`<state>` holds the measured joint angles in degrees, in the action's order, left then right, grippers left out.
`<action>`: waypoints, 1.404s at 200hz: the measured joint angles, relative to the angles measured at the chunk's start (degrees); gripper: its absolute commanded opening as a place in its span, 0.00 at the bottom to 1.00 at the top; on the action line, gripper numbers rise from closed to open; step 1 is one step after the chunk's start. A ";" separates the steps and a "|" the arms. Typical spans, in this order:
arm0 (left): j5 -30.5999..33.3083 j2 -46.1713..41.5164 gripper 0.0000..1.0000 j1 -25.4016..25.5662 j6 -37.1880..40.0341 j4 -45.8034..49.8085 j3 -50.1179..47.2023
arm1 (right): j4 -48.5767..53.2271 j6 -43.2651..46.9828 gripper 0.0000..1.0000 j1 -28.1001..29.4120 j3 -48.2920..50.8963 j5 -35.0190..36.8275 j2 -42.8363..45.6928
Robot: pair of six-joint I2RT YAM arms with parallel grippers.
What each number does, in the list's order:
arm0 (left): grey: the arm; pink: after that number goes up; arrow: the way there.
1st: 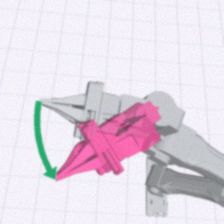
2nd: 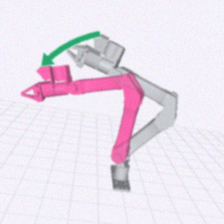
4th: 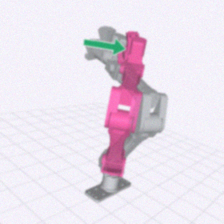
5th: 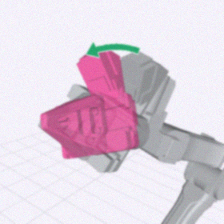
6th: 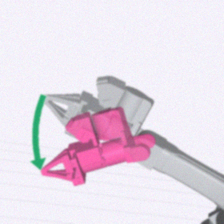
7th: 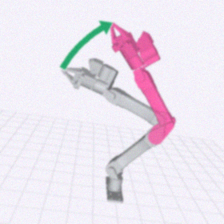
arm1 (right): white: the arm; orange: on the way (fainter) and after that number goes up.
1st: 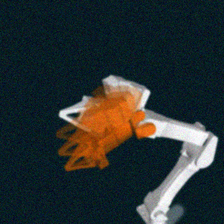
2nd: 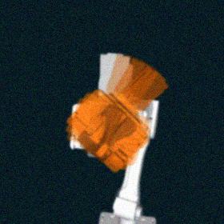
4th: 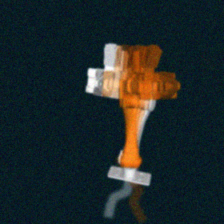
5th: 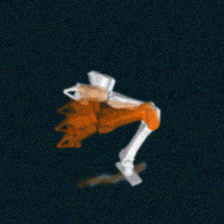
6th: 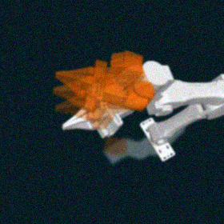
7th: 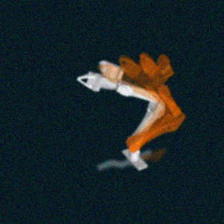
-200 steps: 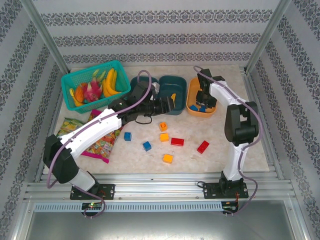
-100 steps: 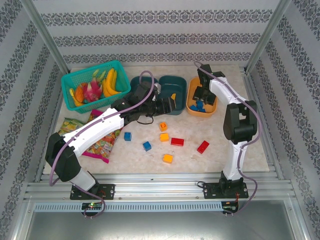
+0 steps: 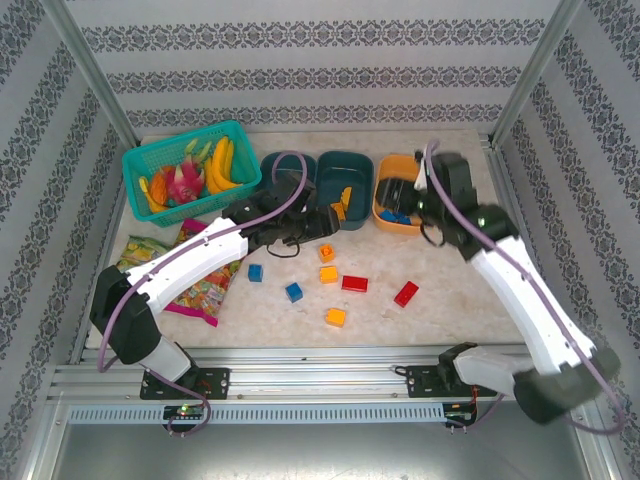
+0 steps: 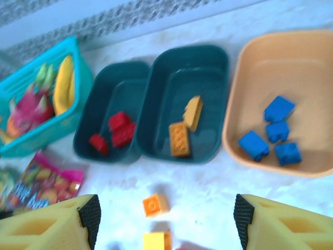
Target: Sort the legos into containers by color
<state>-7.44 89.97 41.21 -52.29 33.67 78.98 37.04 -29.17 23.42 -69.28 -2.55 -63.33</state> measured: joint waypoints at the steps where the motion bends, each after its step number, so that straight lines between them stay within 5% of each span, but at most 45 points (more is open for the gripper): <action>1: 0.00 0.04 0.71 0.00 -0.07 0.11 0.02 | -0.13 0.02 0.71 0.13 0.44 -0.11 0.28; 45: 0.15 12.41 0.75 0.00 -3.58 5.57 4.39 | -3.13 -2.80 0.82 5.88 26.08 -8.31 13.68; 82: 0.33 21.51 0.73 0.00 -5.07 7.78 8.61 | -4.57 -6.56 0.85 6.10 36.50 -11.21 22.73; 163: 1.07 33.48 0.55 0.04 -5.66 11.56 19.85 | -5.62 -8.41 0.85 6.08 37.62 -11.67 23.67; 234: 2.58 33.86 0.31 0.04 -4.94 14.82 21.55 | -5.75 -8.41 0.85 5.95 36.76 -11.69 20.46; 281: 4.96 33.86 0.30 0.04 -2.99 17.64 25.20 | -5.84 -8.39 0.84 5.66 33.14 -11.67 18.69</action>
<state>-2.48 123.83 41.25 -55.29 51.31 104.18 31.20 -37.56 29.08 -36.14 -14.22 -44.64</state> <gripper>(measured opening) 0.332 0.844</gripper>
